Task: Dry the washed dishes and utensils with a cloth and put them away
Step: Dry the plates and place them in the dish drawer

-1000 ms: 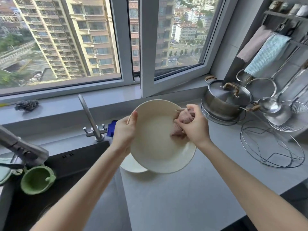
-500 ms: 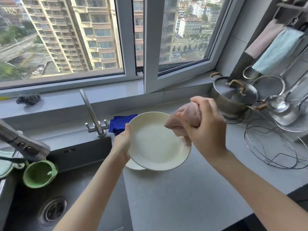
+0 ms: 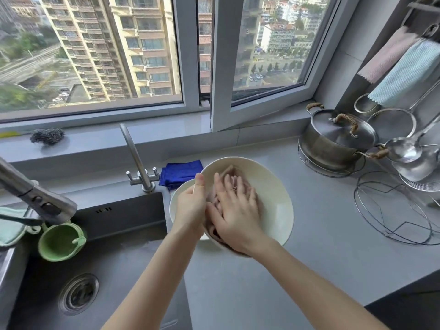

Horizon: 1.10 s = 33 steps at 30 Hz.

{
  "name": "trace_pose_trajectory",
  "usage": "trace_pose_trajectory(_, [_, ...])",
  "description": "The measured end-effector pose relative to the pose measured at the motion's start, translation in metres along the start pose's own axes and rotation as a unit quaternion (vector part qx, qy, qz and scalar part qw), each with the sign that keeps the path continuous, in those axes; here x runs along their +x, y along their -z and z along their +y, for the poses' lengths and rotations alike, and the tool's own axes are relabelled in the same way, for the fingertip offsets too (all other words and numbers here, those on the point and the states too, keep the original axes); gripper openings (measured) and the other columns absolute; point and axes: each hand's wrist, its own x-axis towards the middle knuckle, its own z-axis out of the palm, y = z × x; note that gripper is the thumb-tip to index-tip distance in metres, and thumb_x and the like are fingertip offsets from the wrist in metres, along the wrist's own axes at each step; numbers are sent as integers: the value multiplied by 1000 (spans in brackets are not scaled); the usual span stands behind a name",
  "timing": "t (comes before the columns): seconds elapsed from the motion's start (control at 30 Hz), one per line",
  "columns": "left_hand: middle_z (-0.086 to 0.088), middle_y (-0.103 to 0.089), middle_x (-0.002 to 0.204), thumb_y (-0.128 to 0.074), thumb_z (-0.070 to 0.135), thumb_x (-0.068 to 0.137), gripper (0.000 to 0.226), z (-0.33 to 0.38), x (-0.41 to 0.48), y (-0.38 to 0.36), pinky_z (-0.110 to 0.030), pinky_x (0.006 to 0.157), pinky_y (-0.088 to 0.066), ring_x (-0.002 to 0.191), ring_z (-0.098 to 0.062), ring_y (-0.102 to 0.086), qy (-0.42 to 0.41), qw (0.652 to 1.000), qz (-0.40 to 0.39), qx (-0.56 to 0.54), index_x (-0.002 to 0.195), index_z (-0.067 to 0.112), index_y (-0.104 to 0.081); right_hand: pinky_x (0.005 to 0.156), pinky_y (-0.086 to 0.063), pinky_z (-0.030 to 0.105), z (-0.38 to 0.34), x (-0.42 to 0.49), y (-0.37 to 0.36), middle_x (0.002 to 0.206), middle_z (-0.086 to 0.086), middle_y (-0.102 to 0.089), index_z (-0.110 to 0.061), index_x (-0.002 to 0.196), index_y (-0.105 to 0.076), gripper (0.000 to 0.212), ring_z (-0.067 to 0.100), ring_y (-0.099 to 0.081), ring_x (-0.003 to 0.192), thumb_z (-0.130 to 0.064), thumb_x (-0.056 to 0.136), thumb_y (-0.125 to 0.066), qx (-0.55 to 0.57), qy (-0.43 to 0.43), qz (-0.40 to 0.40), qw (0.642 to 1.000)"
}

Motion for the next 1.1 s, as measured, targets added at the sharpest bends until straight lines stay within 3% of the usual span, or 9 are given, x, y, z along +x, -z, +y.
trace_pose_trajectory(0.13, [-8,-72,90,-42,57,92,52,6,6,16,-33,74,-54,82,-20,-66,35,999,-11,-4,92,13,-69,118,12,41,-4,-25,19,161,-7,2,-25,153,-3,65,13,14,147,-50,94,-9,-39,146,-102,983])
trace_pose_trajectory(0.23, [-2,-66,76,-43,54,92,47,10,4,29,-28,65,-50,70,-19,-61,-11,1000,-3,14,80,15,-67,118,2,40,44,-46,34,159,-11,-10,-34,151,-18,66,14,2,149,-58,90,-7,-107,212,-126,963])
trace_pose_trajectory(0.37, [6,-61,75,-43,50,94,41,6,-3,23,-25,69,-46,77,-16,-56,-39,998,-23,51,81,16,-62,112,-5,53,78,-14,40,152,0,-36,-25,147,-33,77,28,-29,143,-64,92,3,-209,124,-70,968])
trace_pose_trajectory(0.5, [-8,-56,75,-42,52,94,48,9,6,6,-23,55,-40,69,-20,-51,-26,998,-14,57,77,11,-59,117,9,49,32,9,13,161,-7,2,-31,152,0,91,19,11,148,-74,72,7,-39,66,-45,996])
trace_pose_trajectory(0.6, [4,-67,60,-41,58,92,50,5,17,2,-21,54,-48,58,-14,-61,40,998,-12,48,75,18,-65,117,12,48,-5,-9,9,161,-12,7,-36,151,5,89,17,15,147,-74,71,0,29,104,-78,991])
trace_pose_trajectory(0.73, [-7,-70,84,-45,64,87,61,-7,26,6,-29,63,-52,66,-21,-65,127,991,-40,16,95,8,-66,119,-13,44,31,-46,31,158,-12,-19,-39,144,-30,77,14,-10,148,-71,75,-43,-28,177,-117,977])
trace_pose_trajectory(0.87, [0,-58,79,-43,49,95,39,0,25,14,-25,47,-47,65,-13,-56,134,990,-26,23,105,13,-54,84,-54,35,82,-59,48,118,-11,-67,-29,113,-63,48,14,-65,106,-36,66,-71,-113,291,-12,950])
trace_pose_trajectory(1.0, [-6,-58,81,-42,52,94,45,10,22,16,-32,56,-45,67,-20,-55,242,966,-81,34,113,12,-48,59,-50,29,84,-48,64,84,-6,-70,-24,101,-58,26,22,-61,63,-21,75,-61,-61,362,17,930])
trace_pose_trajectory(1.1, [-11,-62,95,-41,49,96,48,17,27,21,-37,69,-50,79,-26,-59,265,954,-124,70,126,13,-50,57,-43,22,72,-49,74,71,-6,-64,-20,96,-60,27,17,-56,61,-12,71,-66,17,357,28,933])
